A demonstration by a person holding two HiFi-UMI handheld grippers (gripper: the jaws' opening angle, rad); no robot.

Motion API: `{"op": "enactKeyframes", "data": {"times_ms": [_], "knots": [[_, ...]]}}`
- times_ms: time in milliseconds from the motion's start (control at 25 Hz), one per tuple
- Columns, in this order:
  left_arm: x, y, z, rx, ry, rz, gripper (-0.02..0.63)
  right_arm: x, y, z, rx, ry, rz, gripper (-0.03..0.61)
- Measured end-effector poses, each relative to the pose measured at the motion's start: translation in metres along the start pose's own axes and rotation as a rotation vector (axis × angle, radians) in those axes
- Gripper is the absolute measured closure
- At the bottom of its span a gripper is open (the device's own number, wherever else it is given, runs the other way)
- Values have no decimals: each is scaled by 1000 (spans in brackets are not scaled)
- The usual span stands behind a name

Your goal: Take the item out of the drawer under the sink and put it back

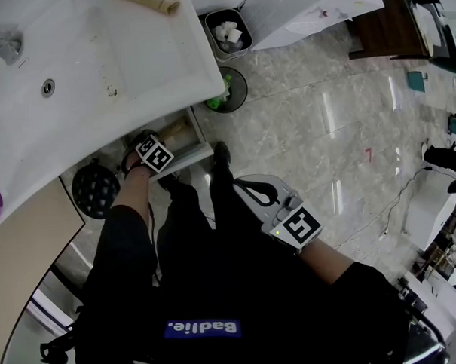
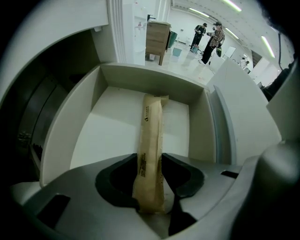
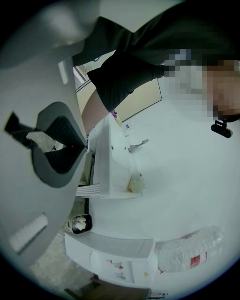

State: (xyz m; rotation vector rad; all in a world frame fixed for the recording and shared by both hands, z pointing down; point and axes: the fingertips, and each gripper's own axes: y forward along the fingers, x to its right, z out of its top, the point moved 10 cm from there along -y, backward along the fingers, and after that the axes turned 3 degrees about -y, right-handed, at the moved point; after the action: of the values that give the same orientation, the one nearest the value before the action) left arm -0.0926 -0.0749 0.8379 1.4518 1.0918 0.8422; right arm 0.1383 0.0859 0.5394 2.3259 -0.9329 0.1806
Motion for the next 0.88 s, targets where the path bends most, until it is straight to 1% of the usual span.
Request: {"op": "enactKeyframes", "data": {"times_ms": [160,240,280,360,600,880], "knots": [[-1,-2,-3,21,-1,23,474,1,-1,-1,5,1,-8,577],[-1,-7,-4,32,-8,43,520,0,-3,-1,6,-1,-9,577],[-1,-11,-4,39,-12,49,529,0,-3,1,7,-3,-9,577],[0,-20,-3,52,-14,52,534,-1,-3,5,11,-12,-5,577],[4,-51,1,89,30,53,535,-9,-1,17,30,-35,14,577],[16,-94,5,148,26,71,538,-17,-7,31,77,-58,21,577]]}}
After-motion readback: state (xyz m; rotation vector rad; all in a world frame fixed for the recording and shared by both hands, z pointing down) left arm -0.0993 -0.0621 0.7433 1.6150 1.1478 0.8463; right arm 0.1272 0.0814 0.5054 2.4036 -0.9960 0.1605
